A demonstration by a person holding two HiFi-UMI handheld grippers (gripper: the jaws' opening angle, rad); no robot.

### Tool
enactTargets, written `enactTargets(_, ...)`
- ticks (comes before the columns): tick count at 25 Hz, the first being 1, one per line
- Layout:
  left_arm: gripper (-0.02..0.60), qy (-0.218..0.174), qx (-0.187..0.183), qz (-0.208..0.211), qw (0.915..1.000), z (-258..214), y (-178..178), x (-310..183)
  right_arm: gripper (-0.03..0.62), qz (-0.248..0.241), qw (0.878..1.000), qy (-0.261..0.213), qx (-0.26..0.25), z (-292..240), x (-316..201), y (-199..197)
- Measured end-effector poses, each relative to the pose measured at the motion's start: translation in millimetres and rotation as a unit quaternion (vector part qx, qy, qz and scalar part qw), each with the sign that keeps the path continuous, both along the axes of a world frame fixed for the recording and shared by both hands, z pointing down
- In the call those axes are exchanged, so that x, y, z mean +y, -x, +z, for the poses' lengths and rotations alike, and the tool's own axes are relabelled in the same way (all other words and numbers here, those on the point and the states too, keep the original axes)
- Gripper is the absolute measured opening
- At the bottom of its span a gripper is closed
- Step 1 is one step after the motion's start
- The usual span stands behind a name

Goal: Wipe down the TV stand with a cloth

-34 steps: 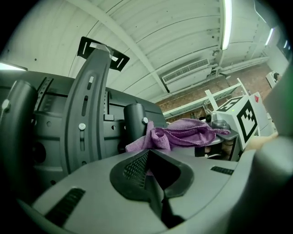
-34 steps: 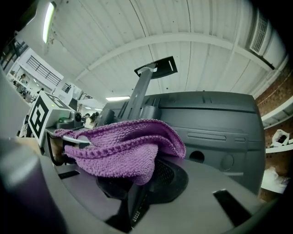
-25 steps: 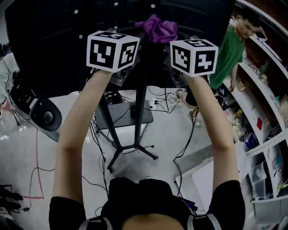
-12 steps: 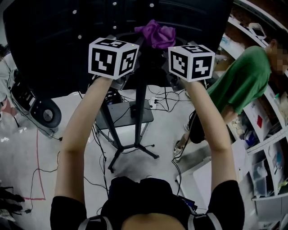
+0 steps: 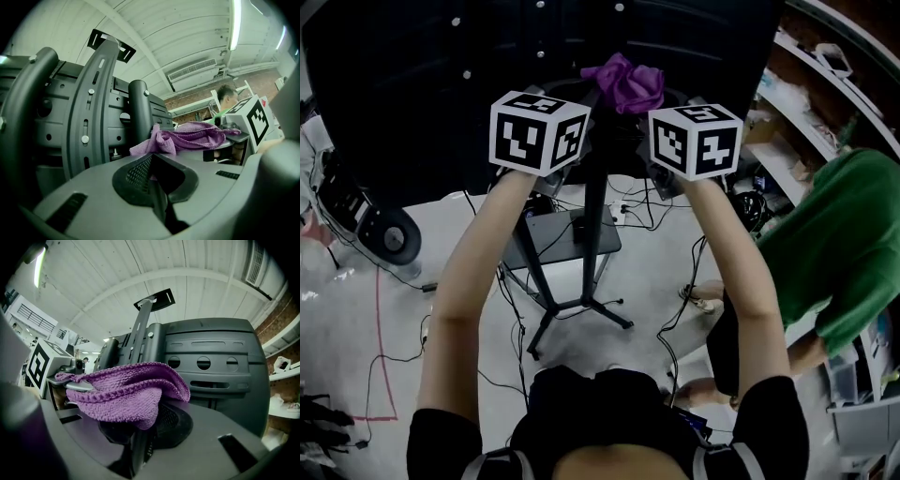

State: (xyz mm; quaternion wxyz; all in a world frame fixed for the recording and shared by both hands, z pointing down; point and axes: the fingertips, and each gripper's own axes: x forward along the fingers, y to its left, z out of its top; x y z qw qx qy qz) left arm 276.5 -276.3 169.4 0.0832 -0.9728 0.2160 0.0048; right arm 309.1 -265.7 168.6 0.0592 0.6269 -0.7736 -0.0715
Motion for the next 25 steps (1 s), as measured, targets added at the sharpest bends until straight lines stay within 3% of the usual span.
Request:
enactTargets(12,0.006,0.019,-0.007,0.009,0.9997,44.3,2.1,-3.4,0.064,0.019,1.0,0.02,-0.015,42.4,2.1,4.4)
enactTargets(25,0.006,0.016,-0.023,0.017,0.9995,94.8,1.3,-6.2,0.064,0.042,0.998,0.028,-0.032,93.8,1.3,4.4)
